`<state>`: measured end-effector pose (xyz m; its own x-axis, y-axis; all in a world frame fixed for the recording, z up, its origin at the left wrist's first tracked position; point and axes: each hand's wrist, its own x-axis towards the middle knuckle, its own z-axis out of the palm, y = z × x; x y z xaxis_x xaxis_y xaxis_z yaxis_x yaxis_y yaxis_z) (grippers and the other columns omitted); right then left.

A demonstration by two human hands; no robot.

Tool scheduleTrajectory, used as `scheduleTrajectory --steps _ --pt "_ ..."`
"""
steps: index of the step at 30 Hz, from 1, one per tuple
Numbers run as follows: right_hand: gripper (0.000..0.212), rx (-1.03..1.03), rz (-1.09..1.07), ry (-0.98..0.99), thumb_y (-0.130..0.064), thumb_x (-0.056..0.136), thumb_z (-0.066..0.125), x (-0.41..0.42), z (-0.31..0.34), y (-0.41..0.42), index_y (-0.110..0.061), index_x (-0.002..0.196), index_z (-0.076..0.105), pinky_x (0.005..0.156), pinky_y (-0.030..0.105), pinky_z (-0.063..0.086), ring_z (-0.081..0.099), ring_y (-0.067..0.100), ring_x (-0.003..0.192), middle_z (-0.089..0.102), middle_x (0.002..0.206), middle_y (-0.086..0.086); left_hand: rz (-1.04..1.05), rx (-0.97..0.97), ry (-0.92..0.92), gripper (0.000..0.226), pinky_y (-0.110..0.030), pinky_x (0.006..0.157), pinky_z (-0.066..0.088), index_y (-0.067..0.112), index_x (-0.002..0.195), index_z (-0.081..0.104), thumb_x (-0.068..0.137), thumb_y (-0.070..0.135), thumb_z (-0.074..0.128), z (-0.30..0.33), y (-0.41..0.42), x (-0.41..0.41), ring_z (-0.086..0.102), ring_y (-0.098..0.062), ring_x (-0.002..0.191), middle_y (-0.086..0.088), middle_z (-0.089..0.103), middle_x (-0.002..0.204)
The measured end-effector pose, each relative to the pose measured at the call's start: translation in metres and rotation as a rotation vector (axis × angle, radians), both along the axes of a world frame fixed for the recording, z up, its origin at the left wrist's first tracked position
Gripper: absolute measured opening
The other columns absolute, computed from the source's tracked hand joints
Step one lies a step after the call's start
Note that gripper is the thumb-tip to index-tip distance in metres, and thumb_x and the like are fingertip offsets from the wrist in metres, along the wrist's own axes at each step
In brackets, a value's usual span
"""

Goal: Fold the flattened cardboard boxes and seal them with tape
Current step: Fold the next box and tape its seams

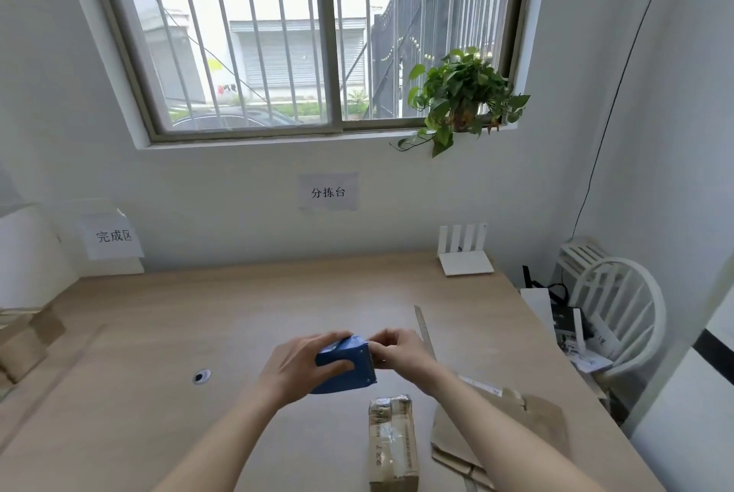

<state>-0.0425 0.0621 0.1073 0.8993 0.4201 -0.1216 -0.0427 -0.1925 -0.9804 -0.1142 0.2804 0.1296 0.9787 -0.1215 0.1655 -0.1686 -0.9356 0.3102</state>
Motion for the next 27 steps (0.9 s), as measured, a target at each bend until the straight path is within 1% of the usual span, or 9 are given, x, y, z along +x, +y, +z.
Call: scheduleTrajectory --steps 3,5,8,10,13,16,20,23,27 --pt "0.019 -0.014 0.007 0.026 -0.016 0.094 0.071 -0.003 -0.022 -0.012 0.000 0.103 0.070 0.080 0.029 0.062 0.074 0.026 0.094 0.072 0.102 0.019 0.073 -0.002 0.042 0.048 -0.022 0.067 0.040 0.054 0.136 0.044 0.091 0.070 0.044 -0.011 0.001 -0.003 0.054 -0.003 0.085 0.023 0.065 0.118" --pt "0.019 -0.006 0.019 0.057 -0.016 0.094 0.070 -0.007 -0.037 -0.018 0.000 0.103 0.069 0.081 0.030 0.062 0.074 0.026 0.094 0.072 0.102 0.019 0.109 -0.004 0.071 0.046 -0.022 0.066 0.039 0.056 0.135 0.045 0.091 0.070 0.044 -0.021 0.003 -0.005 0.054 -0.003 0.085 0.023 0.066 0.116" --pt "0.017 0.005 -0.010 0.085 -0.016 0.094 0.070 -0.014 -0.059 -0.018 -0.001 0.100 0.069 0.083 0.034 0.062 0.075 0.023 0.091 0.072 0.099 0.016 0.104 -0.008 0.119 0.044 -0.023 0.067 0.042 0.059 0.131 0.044 0.089 0.072 0.042 -0.036 0.001 -0.006 0.057 -0.003 0.086 0.025 0.065 0.110" --pt "0.013 0.031 -0.086 0.117 -0.011 0.094 0.068 -0.016 -0.072 -0.025 0.002 0.097 0.066 0.083 0.036 0.062 0.075 0.024 0.088 0.070 0.095 0.017 0.080 0.003 0.168 0.050 -0.027 0.072 0.048 0.058 0.130 0.043 0.084 0.077 0.037 -0.049 0.006 -0.008 0.059 -0.004 0.088 0.024 0.066 0.109" --pt "0.011 0.032 -0.144 0.189 -0.003 0.096 0.064 -0.012 -0.083 -0.050 0.008 0.097 0.062 0.076 0.031 0.062 0.073 0.023 0.081 0.067 0.090 0.017 0.061 0.021 0.256 0.063 -0.035 0.081 0.052 0.054 0.133 0.046 0.078 0.083 0.034 -0.070 0.026 -0.010 0.059 -0.004 0.091 0.023 0.066 0.111" --pt "0.013 0.050 -0.090 0.284 -0.005 0.097 0.064 -0.011 -0.092 -0.064 0.007 0.098 0.063 0.073 0.028 0.060 0.070 0.021 0.077 0.070 0.087 0.015 0.057 -0.002 0.248 0.062 -0.036 0.079 0.053 0.055 0.130 0.047 0.079 0.087 0.032 -0.085 0.029 -0.006 0.060 -0.002 0.090 0.026 0.066 0.108" --pt "0.026 0.097 -0.282 0.329 -0.016 0.090 0.076 -0.021 -0.115 -0.061 0.007 0.094 0.066 0.069 0.025 0.059 0.069 0.020 0.075 0.068 0.088 0.019 0.020 0.040 0.287 0.060 -0.033 0.078 0.052 0.050 0.127 0.052 0.080 0.082 0.033 -0.095 0.013 -0.007 0.061 -0.004 0.089 0.024 0.067 0.109" --pt "0.024 0.045 -0.380 0.367 -0.015 0.087 0.080 -0.037 -0.136 -0.065 0.006 0.090 0.069 0.063 0.021 0.056 0.066 0.018 0.071 0.068 0.083 0.016 0.011 0.042 0.331 0.061 -0.029 0.076 0.051 0.049 0.125 0.056 0.078 0.081 0.034 -0.114 0.008 -0.014 0.060 -0.003 0.088 0.024 0.067 0.107" --pt "0.019 -0.022 -0.421 0.424 -0.012 0.084 0.083 -0.056 -0.162 -0.071 0.004 0.087 0.074 0.065 0.027 0.058 0.063 0.018 0.063 0.070 0.073 0.013 0.012 0.018 0.390 0.045 -0.025 0.077 0.049 0.047 0.123 0.060 0.087 0.070 0.048 -0.138 0.000 -0.026 0.059 -0.001 0.090 0.023 0.068 0.108"
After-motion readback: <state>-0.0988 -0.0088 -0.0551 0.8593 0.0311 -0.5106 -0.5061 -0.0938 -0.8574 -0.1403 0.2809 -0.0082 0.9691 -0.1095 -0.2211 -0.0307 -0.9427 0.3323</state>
